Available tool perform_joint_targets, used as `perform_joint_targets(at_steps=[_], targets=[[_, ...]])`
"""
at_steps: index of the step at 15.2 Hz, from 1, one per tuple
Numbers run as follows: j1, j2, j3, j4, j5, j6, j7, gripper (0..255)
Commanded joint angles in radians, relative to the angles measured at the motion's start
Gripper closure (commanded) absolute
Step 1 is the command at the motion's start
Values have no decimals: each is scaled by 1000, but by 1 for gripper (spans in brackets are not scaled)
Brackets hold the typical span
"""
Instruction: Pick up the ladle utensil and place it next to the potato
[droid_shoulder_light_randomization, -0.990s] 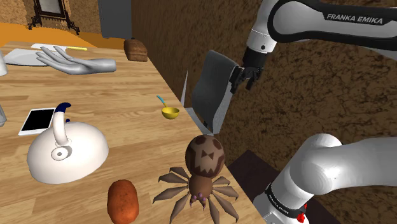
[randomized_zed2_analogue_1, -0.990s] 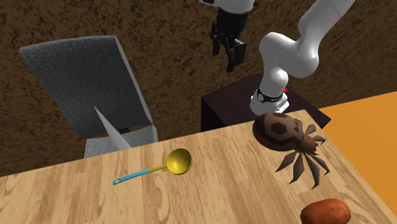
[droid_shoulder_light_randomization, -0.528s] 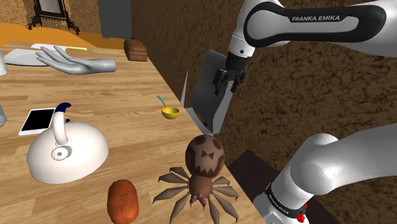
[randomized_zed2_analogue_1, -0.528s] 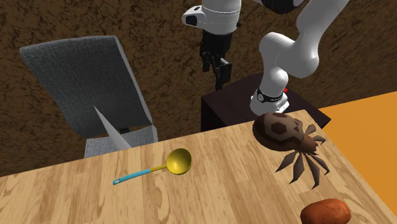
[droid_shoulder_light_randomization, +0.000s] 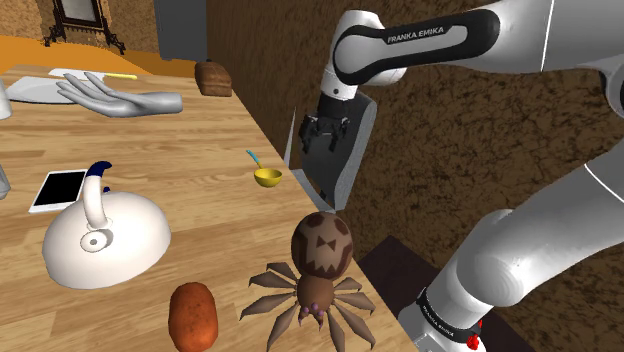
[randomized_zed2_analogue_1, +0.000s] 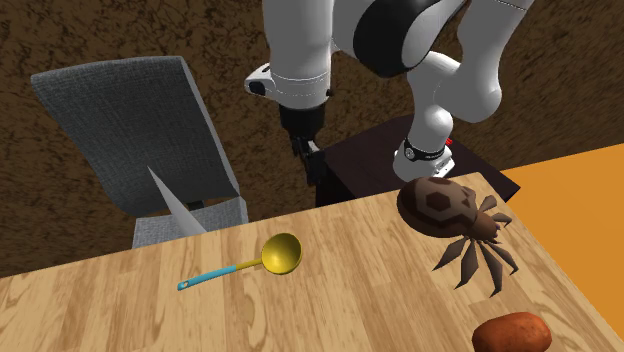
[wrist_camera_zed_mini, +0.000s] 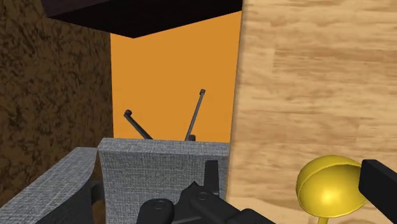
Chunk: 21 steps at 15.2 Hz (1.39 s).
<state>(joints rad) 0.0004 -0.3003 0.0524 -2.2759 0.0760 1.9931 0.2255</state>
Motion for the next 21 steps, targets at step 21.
perform_joint_targets(at_steps=[21], targets=[[32,666,31,462,111,170,83,0]])
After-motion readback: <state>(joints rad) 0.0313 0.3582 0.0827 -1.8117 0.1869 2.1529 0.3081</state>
